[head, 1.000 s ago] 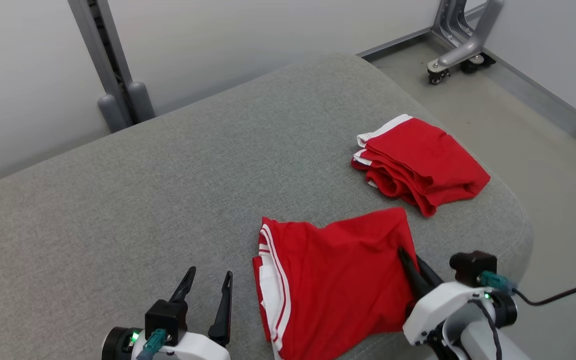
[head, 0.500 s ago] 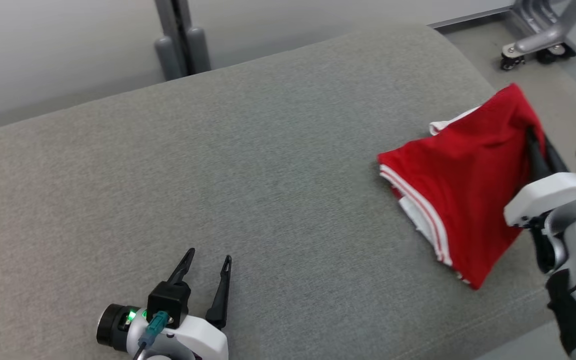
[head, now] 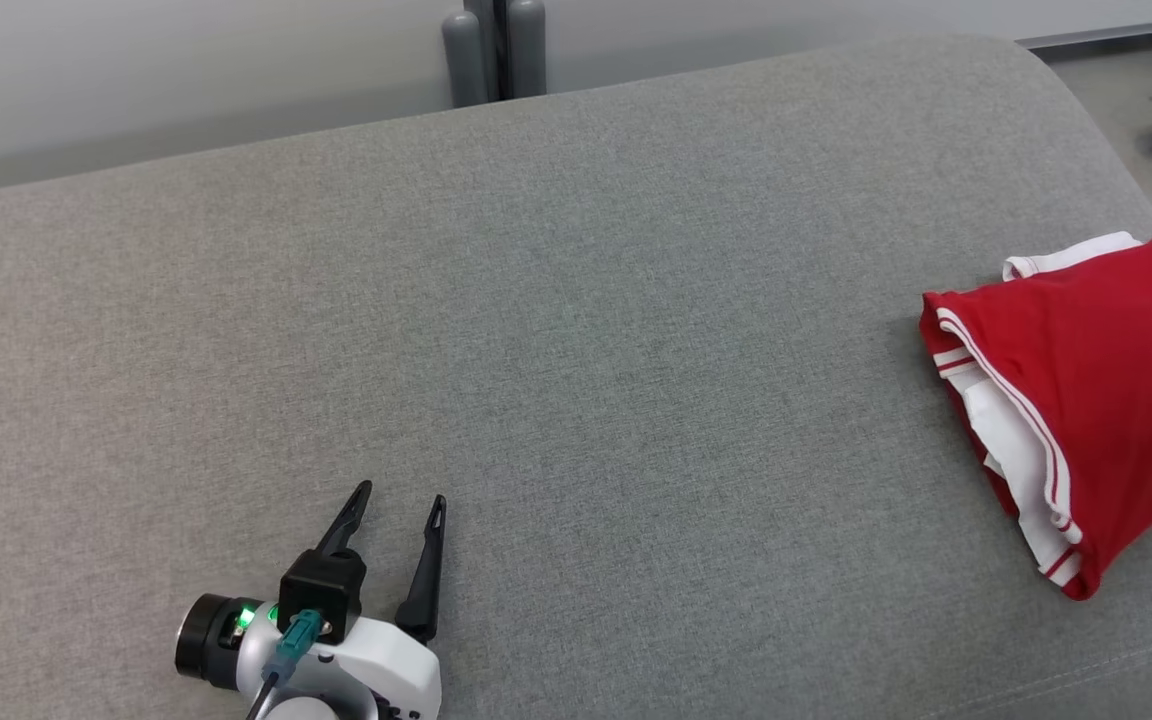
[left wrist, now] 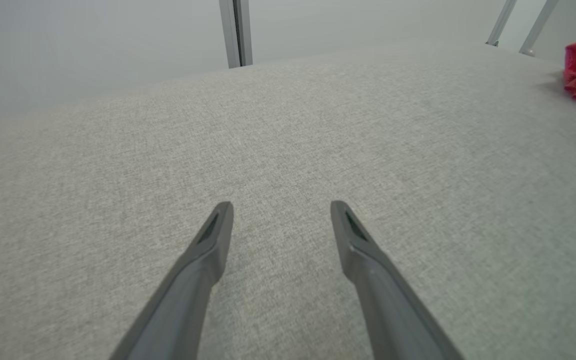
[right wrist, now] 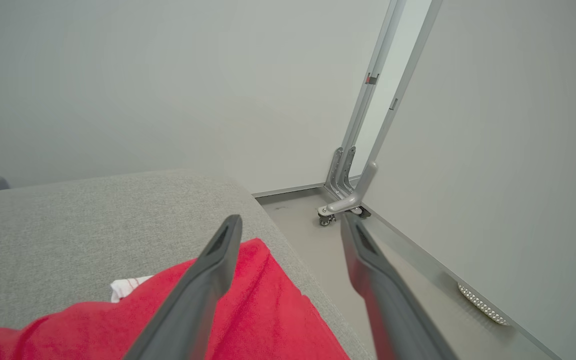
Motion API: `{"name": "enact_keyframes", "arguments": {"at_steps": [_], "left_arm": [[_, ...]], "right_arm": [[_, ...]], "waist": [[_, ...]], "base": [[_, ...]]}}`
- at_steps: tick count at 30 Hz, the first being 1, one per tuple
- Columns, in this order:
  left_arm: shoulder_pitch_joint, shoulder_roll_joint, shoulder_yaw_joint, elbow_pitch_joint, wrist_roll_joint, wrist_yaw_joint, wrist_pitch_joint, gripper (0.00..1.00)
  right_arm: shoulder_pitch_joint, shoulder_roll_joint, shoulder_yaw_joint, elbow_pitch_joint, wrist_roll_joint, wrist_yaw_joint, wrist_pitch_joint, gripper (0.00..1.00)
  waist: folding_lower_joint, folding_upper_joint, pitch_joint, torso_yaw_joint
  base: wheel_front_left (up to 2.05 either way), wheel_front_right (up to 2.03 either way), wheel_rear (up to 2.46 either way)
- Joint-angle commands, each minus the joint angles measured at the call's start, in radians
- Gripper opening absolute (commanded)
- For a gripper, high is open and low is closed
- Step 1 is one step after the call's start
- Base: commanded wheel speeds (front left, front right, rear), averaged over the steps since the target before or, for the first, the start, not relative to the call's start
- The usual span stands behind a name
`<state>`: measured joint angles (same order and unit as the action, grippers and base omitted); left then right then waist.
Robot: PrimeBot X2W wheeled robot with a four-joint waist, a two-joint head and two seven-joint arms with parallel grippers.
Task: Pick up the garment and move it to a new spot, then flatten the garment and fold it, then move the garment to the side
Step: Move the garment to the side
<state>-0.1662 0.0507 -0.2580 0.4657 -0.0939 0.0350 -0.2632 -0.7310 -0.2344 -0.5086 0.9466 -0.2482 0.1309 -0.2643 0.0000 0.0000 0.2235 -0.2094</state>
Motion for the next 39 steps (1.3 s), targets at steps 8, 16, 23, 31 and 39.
{"name": "enact_keyframes", "arguments": {"at_steps": [8, 16, 23, 31, 39], "left_arm": [[0.034, 0.002, 0.054, -0.019, -0.024, 0.023, -0.002, 1.00], [0.079, 0.002, 0.086, -0.022, -0.053, 0.042, -0.001, 1.00], [0.119, 0.002, 0.111, -0.016, -0.069, 0.055, -0.002, 1.00], [0.149, 0.002, 0.137, -0.014, -0.082, 0.064, -0.002, 1.00], [0.176, 0.002, 0.175, -0.018, -0.099, 0.072, -0.002, 1.00]], "right_arm": [[0.151, 0.151, 0.175, -0.227, 0.101, 0.000, 0.001, 1.00], [0.349, 0.178, 0.352, -0.337, 0.257, 0.000, 0.001, 1.00], [0.490, 0.178, 0.436, -0.411, 0.404, 0.000, 0.001, 1.00], [0.583, 0.179, 0.480, -0.447, 0.420, 0.000, 0.001, 1.00], [0.633, 0.179, 0.502, -0.442, 0.408, 0.000, 0.001, 1.00]], "waist": [[0.0000, 0.0000, -0.078, 0.051], [0.0000, 0.0000, -0.145, 0.126], [0.0000, 0.0000, -0.198, 0.183], [0.0000, 0.0000, -0.241, 0.202], [0.0000, 0.0000, -0.276, 0.212]], "base": [[0.00, 0.00, 0.00], [0.00, 0.00, 0.00], [0.00, 0.00, 0.00], [0.00, 0.00, 0.00], [0.00, 0.00, 0.00]]}}
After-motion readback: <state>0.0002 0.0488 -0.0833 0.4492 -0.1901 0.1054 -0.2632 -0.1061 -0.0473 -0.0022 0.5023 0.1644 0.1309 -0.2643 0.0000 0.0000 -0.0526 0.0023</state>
